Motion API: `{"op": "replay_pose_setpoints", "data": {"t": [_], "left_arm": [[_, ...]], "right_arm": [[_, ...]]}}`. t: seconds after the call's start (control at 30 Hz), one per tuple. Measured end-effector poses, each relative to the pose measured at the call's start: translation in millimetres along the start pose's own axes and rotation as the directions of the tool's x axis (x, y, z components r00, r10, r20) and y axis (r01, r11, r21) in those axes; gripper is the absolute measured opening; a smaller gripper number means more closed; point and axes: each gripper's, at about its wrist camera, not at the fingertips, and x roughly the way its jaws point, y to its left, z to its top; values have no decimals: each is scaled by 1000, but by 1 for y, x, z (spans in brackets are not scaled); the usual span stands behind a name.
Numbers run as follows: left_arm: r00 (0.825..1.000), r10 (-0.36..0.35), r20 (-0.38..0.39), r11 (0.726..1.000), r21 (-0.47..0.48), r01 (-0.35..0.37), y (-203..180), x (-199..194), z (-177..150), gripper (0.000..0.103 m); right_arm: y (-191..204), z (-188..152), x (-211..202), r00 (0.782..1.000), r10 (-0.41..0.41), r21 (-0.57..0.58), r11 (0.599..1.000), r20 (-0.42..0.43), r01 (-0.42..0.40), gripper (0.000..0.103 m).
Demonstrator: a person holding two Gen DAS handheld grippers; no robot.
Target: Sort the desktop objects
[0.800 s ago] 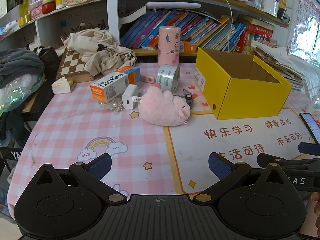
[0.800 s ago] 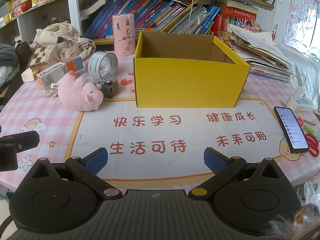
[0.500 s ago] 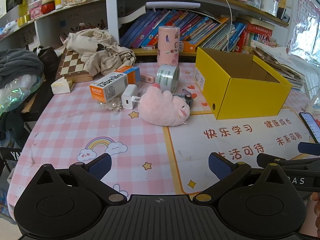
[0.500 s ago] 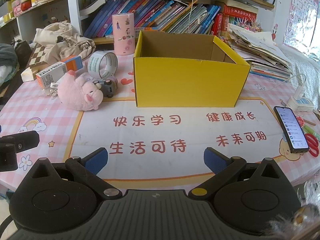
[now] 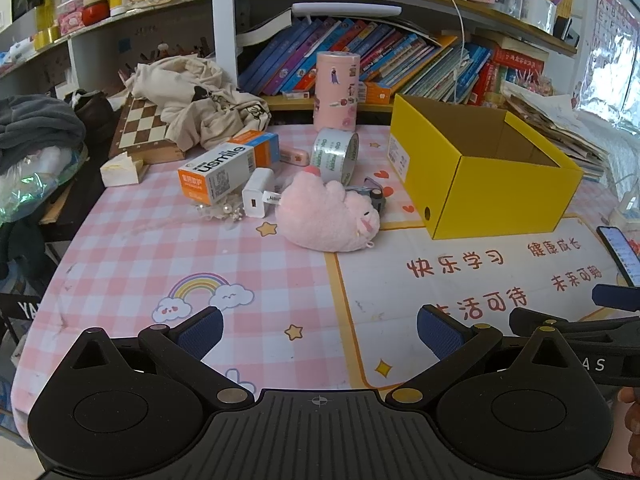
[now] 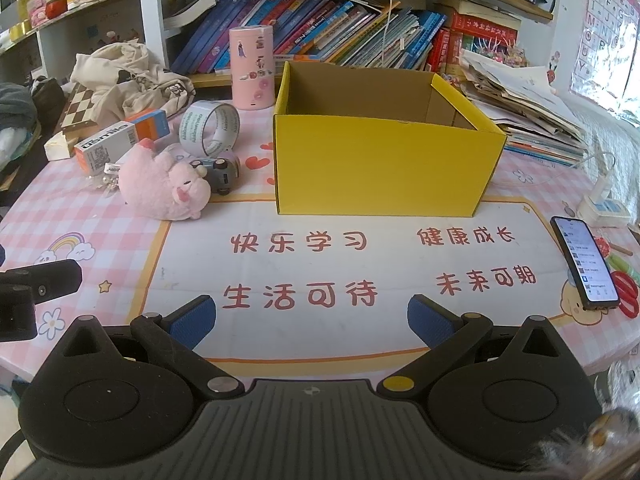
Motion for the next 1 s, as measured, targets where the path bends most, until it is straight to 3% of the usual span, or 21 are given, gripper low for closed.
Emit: {"op": "replay_pose_setpoints", "data": {"t": [0.4, 1.0], "left_arm": [[1000, 20, -16, 1000, 9, -20, 0, 2, -1, 103], [999, -39, -9, 999, 18, 39, 1, 1, -2, 103]], "right_arm": [[4, 0, 1, 1000, 11, -8, 1000, -7, -11, 103], [13, 1, 0, 1000, 20, -33, 999, 7, -20, 102]]}}
